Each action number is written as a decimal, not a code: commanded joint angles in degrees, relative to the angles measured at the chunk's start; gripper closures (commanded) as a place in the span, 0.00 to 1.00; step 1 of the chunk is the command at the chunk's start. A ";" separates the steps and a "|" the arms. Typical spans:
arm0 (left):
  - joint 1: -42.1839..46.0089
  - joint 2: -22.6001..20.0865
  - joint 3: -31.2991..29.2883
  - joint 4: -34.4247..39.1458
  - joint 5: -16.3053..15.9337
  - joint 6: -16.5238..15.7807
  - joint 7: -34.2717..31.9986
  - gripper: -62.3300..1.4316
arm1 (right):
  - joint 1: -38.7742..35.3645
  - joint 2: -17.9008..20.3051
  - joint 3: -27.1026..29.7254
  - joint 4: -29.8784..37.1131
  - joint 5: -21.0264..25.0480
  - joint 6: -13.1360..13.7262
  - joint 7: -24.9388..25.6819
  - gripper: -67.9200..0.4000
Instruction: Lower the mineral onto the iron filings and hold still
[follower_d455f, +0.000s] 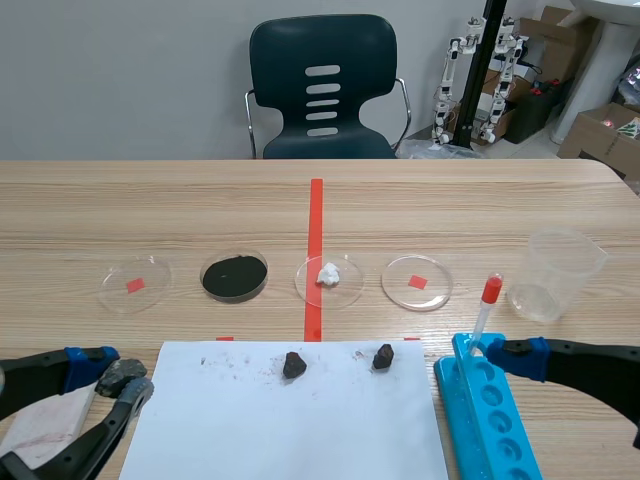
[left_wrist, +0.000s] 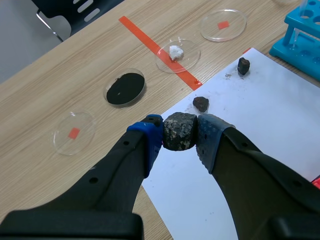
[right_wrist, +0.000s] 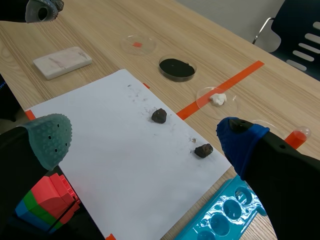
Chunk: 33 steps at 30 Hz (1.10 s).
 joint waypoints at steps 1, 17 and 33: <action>-0.15 0.26 0.07 0.35 -0.13 0.33 -0.83 0.77 | 0.02 -0.15 0.48 1.29 0.61 -0.24 1.05 0.11; -1.31 0.57 0.07 0.26 -1.55 0.31 -0.15 0.77 | 0.02 -0.15 0.48 1.29 0.61 -0.24 1.05 0.11; -27.47 2.40 0.61 -11.63 -30.32 2.14 25.68 0.77 | 0.02 -0.13 0.48 1.29 0.61 -0.24 1.05 0.11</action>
